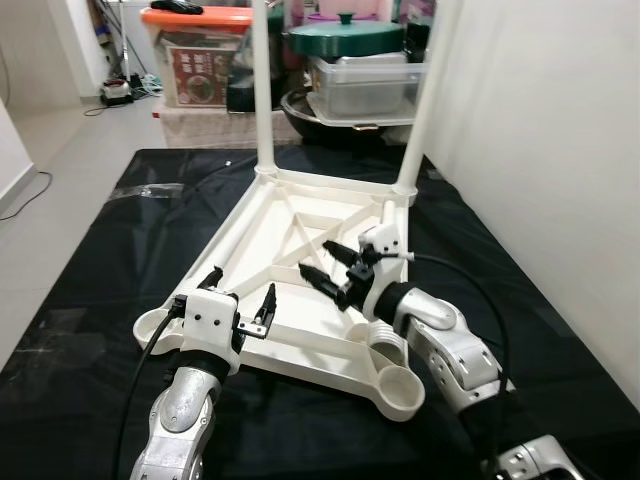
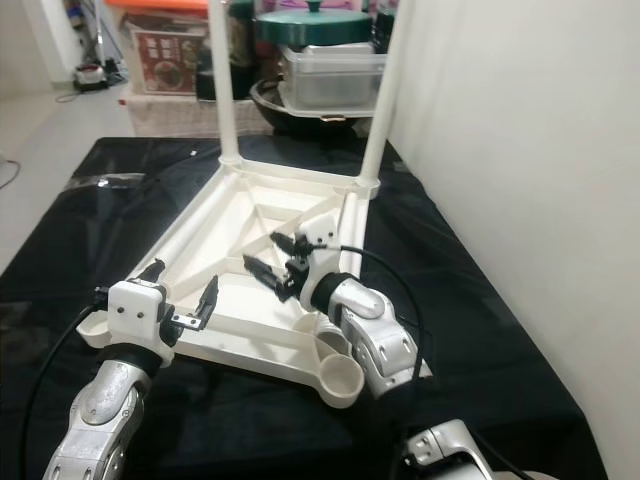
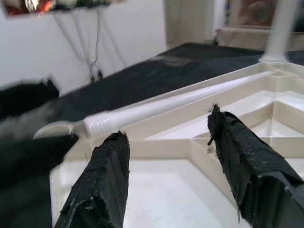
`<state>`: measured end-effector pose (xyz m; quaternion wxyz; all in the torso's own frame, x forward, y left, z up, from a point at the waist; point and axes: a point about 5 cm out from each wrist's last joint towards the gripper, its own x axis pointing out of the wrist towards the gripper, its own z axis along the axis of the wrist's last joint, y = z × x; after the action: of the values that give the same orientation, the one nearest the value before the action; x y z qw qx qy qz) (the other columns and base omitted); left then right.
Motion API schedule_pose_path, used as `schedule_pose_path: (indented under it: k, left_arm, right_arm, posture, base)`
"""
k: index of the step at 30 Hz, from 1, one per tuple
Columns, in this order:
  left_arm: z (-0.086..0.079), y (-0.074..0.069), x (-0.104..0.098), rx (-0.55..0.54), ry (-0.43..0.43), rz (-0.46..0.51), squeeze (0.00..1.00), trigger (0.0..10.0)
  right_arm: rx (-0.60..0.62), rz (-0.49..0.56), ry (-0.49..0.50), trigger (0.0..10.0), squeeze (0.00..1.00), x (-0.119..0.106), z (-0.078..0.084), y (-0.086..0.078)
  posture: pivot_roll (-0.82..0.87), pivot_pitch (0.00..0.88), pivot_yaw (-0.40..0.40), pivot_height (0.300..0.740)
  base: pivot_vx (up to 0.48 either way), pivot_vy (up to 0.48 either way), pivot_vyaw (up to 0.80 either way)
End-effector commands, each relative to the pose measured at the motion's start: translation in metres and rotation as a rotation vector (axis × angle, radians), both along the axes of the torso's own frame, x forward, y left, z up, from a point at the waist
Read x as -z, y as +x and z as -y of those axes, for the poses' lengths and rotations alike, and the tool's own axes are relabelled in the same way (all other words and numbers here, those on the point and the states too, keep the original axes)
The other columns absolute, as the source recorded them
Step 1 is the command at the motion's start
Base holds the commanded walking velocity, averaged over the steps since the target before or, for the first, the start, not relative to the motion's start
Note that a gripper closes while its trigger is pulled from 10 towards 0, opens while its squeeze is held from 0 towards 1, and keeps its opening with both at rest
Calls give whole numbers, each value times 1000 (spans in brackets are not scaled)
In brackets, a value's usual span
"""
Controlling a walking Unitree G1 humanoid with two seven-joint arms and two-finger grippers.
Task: Building children table
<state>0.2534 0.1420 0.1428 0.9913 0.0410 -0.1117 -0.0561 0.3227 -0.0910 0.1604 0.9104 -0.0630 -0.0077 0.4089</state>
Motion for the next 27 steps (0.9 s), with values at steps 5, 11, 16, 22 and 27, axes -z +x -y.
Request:
schedule_pose_path:
  k: [5, 11, 16, 22, 27]
  left_arm:
    - [-9, -1, -1, -41, -5, 6, 0, 10000]
    - [-36, -8, 1, -152, -13, -3, 0, 10000]
    - [-32, -14, 3, -129, -23, -15, 0, 10000]
    - [-22, -10, 1, -104, -34, -9, 0, 10000]
    - [-21, -9, -2, -97, -36, 9, 0, 10000]
  right_arm:
    - [-90, 13, -48, 10000, 0, 1, -2, -8]
    - [-137, -8, -74, 10000, 0, 8, -4, -13]
    - [-83, -5, -65, 10000, 0, 9, -11, -7]
    - [-85, -10, -43, 10000, 0, 8, -13, -8]
    - [-92, -10, -47, 10000, 0, 8, -12, -10]
  posture:
    - [23, 0, -72, 740]
    - [41, 0, -85, 740]
    - [45, 0, -86, 740]
    - [42, 0, -84, 740]
    - [37, 0, -80, 740]
  base:
    - [0, 0, 0]
    - [0, 0, 0]
    - [0, 0, 0]
    - [-200, 0, 0]
    - [-126, 0, 0]
